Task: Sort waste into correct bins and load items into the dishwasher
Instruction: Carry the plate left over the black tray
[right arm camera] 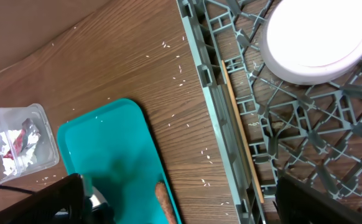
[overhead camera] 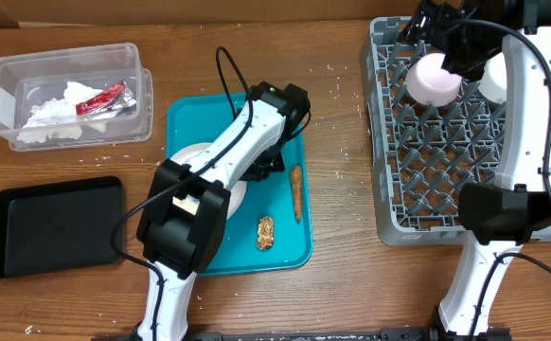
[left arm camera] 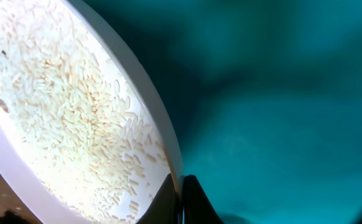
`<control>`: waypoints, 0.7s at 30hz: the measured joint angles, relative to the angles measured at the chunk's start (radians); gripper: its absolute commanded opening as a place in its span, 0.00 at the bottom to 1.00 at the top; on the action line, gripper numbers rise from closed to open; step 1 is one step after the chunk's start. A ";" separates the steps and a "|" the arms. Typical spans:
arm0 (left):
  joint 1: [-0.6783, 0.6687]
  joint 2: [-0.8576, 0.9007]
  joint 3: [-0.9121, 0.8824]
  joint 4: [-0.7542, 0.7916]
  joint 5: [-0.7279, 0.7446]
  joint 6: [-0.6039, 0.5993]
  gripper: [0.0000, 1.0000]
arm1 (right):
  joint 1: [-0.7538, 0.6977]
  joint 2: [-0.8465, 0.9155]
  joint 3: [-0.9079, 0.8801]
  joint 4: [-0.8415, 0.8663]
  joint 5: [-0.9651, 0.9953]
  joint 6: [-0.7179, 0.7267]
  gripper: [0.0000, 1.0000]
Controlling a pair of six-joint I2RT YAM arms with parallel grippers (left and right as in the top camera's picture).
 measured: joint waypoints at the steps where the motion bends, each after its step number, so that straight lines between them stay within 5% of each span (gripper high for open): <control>1: 0.000 0.000 0.008 -0.008 -0.007 0.000 0.04 | 0.000 0.000 0.000 0.000 0.000 -0.001 1.00; 13: 0.025 0.001 0.122 -0.193 -0.053 -0.025 0.04 | 0.000 0.000 0.000 0.000 0.000 0.000 1.00; 21: 0.187 0.002 0.270 -0.284 -0.032 -0.026 0.04 | 0.000 0.000 0.000 0.000 0.000 0.000 1.00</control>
